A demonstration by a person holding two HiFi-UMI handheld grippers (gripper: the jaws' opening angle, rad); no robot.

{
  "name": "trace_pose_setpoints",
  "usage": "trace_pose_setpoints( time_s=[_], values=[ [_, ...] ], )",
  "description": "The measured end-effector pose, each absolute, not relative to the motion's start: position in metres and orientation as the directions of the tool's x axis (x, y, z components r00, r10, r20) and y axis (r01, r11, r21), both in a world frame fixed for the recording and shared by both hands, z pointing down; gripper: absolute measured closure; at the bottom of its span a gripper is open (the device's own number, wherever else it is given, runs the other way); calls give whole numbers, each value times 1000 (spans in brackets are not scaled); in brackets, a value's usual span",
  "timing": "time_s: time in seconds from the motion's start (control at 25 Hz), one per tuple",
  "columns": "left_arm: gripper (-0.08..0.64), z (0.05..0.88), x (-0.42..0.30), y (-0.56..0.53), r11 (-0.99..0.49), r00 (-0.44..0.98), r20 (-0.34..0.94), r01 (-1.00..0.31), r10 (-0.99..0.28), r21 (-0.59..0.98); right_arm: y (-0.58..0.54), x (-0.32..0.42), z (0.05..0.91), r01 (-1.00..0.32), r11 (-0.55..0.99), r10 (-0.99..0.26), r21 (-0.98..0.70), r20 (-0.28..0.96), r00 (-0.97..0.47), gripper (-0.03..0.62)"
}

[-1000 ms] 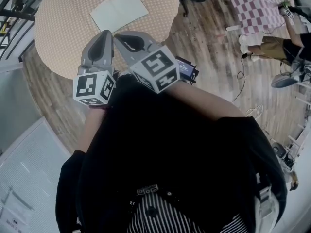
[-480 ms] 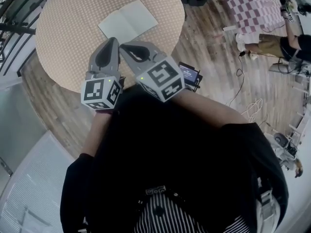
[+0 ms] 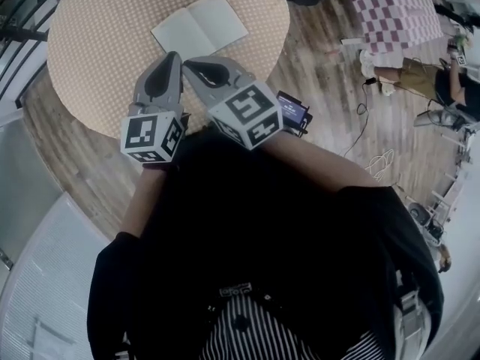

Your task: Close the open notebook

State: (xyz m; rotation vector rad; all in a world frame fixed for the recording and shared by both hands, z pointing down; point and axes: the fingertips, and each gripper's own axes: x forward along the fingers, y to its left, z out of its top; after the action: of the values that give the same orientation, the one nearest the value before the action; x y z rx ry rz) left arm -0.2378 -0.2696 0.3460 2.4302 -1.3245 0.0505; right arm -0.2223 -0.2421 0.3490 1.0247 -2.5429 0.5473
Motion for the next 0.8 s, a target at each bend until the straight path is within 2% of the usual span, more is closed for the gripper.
trace_pose_setpoints(
  time_s=[0.36,0.8],
  values=[
    [558,359,-233,-315,-430,505,238,-850,-830,305,-290,-216,362,-659,711,-518,-246,451,-727,592],
    [558,398,-202,-353,-392,507,327,-848,-798,357,-338,-173,403,-672,683,-489,-287,504,-712,591]
  ],
)
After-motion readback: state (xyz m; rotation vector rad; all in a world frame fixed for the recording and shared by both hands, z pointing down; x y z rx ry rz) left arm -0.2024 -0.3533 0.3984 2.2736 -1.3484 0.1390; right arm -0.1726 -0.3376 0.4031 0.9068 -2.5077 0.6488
